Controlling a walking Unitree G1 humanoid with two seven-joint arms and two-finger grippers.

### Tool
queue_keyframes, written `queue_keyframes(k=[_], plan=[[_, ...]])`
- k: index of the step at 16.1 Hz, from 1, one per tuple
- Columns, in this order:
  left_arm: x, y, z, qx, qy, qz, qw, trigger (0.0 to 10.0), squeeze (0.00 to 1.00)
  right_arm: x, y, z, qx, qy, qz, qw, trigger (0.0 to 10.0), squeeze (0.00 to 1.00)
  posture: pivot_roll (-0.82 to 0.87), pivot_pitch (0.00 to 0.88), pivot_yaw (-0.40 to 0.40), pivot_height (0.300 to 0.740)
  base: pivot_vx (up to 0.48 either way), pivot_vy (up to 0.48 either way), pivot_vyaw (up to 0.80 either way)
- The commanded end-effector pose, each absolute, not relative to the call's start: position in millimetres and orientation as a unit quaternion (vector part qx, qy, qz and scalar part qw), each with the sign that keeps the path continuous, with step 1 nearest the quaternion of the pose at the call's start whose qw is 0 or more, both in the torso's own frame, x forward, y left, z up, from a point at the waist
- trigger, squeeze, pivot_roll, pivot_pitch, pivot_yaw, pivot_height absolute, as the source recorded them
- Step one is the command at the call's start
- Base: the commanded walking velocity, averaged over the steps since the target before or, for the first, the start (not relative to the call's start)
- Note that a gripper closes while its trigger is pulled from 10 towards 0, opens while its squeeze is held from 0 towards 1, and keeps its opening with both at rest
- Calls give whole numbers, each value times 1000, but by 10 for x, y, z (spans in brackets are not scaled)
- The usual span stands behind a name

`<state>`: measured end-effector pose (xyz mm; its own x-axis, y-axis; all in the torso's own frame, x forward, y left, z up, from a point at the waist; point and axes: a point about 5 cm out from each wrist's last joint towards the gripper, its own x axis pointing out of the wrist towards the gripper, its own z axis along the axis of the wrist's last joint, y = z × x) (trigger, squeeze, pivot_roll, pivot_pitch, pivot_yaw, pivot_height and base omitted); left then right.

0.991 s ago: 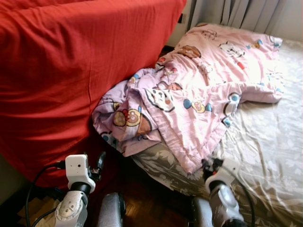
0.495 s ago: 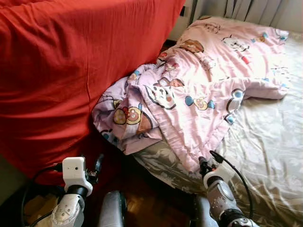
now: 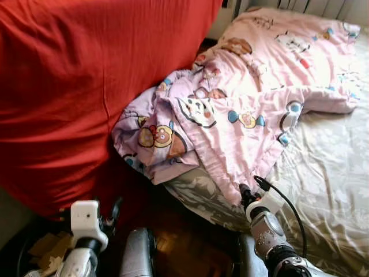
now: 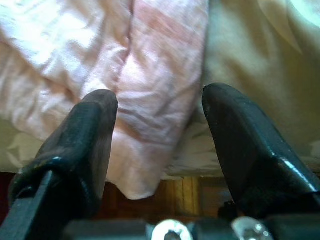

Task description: Clean up the room

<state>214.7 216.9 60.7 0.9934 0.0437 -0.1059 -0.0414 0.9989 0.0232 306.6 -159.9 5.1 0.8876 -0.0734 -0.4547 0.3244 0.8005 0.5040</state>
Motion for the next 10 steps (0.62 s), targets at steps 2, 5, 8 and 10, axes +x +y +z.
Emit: queue_keyframes(k=[2,5,8,10], plan=[[2083,2169,619,20,60,19,998,10000,0,3043,-1600,16,314,223,-114,916,10000,0,226,236,2,572,0,0,0],[2045,2169,628,21,64,21,998,10000,0,3039,-1589,5,325,229,-113,911,10000,0,235,248,5,572,0,0,0],[2012,2171,641,22,65,22,997,10000,0,3049,-1515,7,333,236,-90,908,10000,0,245,256,6,572,0,0,0],[1992,2178,651,24,68,25,997,10000,0,3092,-1440,52,344,230,-64,908,10000,0,248,257,6,572,0,0,0]])
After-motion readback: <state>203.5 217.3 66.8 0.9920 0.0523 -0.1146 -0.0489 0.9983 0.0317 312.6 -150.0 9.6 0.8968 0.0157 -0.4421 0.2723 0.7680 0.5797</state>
